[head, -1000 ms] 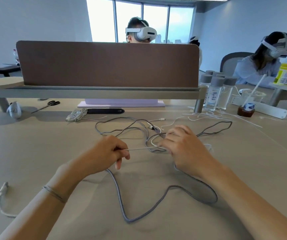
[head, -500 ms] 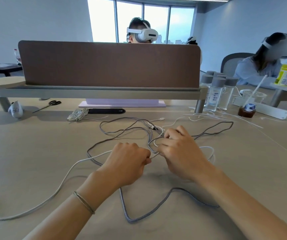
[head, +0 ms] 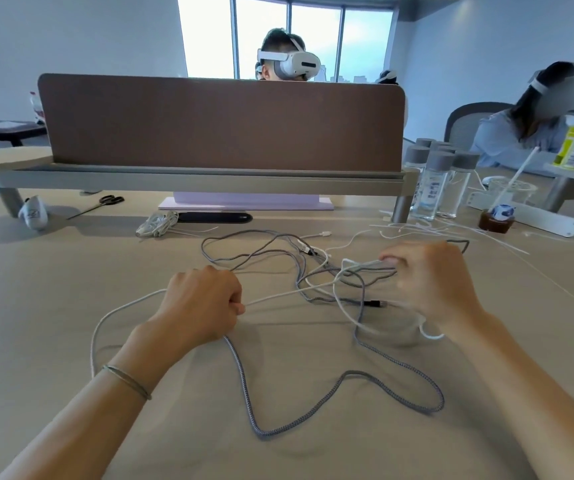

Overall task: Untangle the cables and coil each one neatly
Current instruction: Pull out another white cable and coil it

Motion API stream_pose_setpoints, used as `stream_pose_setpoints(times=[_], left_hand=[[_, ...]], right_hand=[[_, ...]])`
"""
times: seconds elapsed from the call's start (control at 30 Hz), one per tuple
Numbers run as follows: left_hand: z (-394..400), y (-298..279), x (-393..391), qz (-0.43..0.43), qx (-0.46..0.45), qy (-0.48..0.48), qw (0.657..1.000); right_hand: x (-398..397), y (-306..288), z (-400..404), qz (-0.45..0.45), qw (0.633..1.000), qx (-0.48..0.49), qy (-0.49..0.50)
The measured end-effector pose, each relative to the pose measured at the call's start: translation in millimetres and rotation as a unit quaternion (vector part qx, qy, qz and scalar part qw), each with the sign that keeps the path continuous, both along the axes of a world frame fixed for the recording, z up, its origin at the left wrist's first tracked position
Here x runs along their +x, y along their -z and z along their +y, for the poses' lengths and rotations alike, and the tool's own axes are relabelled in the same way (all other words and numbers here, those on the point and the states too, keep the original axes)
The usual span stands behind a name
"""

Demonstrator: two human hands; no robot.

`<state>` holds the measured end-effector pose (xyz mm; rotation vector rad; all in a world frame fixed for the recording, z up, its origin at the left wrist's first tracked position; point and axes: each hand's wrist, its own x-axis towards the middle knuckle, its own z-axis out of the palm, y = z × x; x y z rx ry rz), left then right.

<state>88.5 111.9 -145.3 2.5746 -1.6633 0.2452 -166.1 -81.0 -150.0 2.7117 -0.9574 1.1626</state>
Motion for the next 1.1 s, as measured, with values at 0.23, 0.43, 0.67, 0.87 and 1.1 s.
stream_pose_setpoints(times=[0.23, 0.43, 0.67, 0.87, 1.1], left_hand=[[-4, 0, -9, 0.018, -0.062, 0.024, 0.998], [-6, 3, -12, 0.174, -0.095, 0.074, 0.977], [-7, 0, -15, 0.234, -0.093, 0.154, 0.955], [-3, 1, -6, 0.077, -0.027, 0.098, 0.992], [-12, 7, -50, 0.041, -0.095, 0.185, 0.977]], right_hand=[[14, 2, 15, 0.093, 0.993, -0.054, 0.041], [29, 4, 36, 0.186, 0.979, -0.074, -0.03], [41, 9, 45, 0.242, 0.962, 0.012, -0.125], [33, 6, 37, 0.247, 0.965, -0.062, -0.058], [52, 14, 63, 0.196, 0.955, -0.186, -0.12]])
